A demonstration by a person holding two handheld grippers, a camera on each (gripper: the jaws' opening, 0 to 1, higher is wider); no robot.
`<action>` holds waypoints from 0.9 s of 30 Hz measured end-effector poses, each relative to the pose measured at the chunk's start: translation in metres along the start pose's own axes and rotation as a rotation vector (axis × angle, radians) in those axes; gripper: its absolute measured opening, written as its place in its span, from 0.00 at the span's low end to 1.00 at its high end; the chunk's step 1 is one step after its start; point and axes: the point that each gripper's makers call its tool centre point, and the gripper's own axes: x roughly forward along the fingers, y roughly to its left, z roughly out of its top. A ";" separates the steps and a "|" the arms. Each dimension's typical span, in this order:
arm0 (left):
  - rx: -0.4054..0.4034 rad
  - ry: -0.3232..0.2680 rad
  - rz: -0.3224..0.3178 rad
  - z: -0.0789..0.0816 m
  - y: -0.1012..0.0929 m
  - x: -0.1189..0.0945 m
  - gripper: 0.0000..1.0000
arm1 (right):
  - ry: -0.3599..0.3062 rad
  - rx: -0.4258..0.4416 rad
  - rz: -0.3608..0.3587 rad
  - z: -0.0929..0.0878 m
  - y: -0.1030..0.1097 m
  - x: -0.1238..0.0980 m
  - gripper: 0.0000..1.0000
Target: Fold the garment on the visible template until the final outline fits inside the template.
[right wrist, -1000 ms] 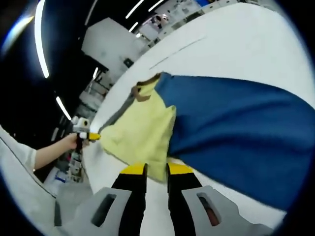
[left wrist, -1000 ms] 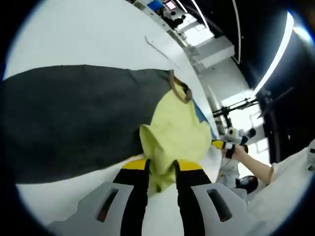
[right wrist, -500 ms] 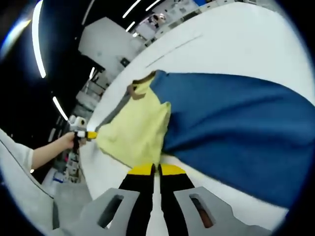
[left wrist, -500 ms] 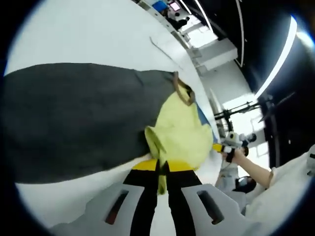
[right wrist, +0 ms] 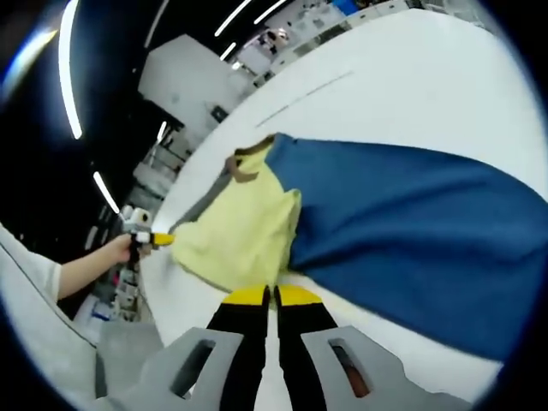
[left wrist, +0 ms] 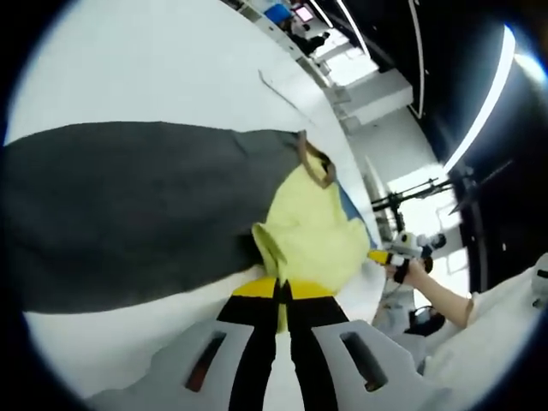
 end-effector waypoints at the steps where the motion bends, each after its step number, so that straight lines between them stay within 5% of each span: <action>1: 0.004 0.002 0.000 0.000 -0.001 -0.001 0.00 | -0.002 -0.002 0.000 0.001 0.001 -0.001 0.04; 14: -0.001 -0.008 0.002 0.005 -0.013 -0.014 0.00 | -0.034 -0.046 0.010 0.016 0.017 -0.014 0.03; 27: -0.036 0.020 0.033 -0.009 -0.018 -0.027 0.00 | -0.037 -0.099 0.016 0.018 0.033 -0.025 0.03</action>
